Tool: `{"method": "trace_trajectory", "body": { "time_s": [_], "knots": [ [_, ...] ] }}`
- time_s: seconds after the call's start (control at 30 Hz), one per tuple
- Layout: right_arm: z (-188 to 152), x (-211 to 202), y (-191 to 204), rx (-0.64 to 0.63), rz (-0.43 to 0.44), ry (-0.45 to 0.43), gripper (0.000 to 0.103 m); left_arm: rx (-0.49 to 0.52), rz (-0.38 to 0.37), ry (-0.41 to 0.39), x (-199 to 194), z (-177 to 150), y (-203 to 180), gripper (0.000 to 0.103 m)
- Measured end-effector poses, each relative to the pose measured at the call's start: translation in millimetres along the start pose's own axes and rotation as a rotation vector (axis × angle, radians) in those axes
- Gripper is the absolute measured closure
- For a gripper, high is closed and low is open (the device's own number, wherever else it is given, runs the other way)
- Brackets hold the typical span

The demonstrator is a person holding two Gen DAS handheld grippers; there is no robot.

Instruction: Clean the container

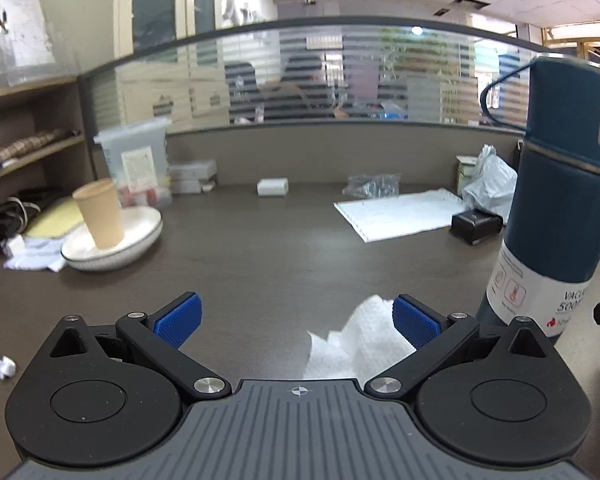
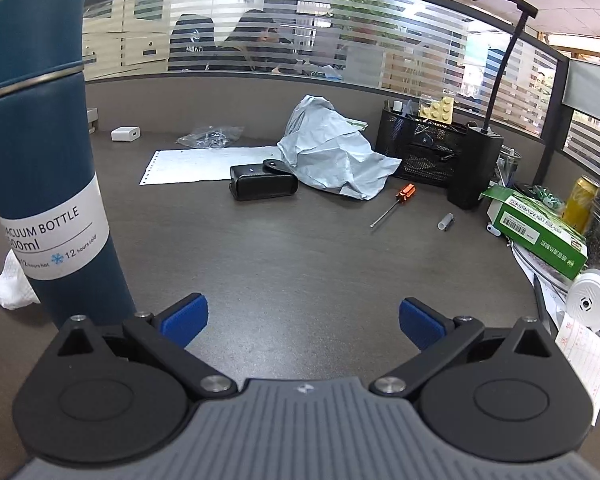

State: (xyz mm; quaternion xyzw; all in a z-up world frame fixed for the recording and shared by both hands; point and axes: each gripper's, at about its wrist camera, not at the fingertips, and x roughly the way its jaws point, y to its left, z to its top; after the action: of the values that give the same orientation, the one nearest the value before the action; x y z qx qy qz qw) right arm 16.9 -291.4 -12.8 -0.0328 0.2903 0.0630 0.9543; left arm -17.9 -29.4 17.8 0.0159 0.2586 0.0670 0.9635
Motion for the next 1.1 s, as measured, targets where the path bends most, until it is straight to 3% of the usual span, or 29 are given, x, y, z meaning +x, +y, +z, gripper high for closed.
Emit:
{"method": "trace_trajectory", "body": {
  "time_s": [0.13, 0.27, 0.5, 0.73, 1.1],
  "knots": [
    [0.3, -4.1, -3.9, 0.052, 0.057, -0.003, 0.000, -0.035, -0.044, 0.105, 16.8, -9.5, -2.0, 0.000],
    [-0.8, -6.2, -4.5, 0.074, 0.077, -0.008, 0.000, 0.001, -0.017, 0.151, 28.6, -17.9, -5.8, 0.000],
    [-2.8, -4.9, -1.3, 0.062, 0.059, -0.019, 0.000, 0.001, 0.013, 0.150, 34.2, -21.1, -3.1, 0.000],
    [-4.6, 0.2, -4.4, 0.067, 0.048, -0.014, 0.000, -0.027, -0.032, 0.145, 33.3, -17.7, 2.3, 0.000],
    [-6.1, 3.9, -7.6, 0.073, 0.038, -0.010, 0.000, -0.024, -0.037, 0.145, 36.7, -15.8, 1.9, 0.000]
  ]
}}
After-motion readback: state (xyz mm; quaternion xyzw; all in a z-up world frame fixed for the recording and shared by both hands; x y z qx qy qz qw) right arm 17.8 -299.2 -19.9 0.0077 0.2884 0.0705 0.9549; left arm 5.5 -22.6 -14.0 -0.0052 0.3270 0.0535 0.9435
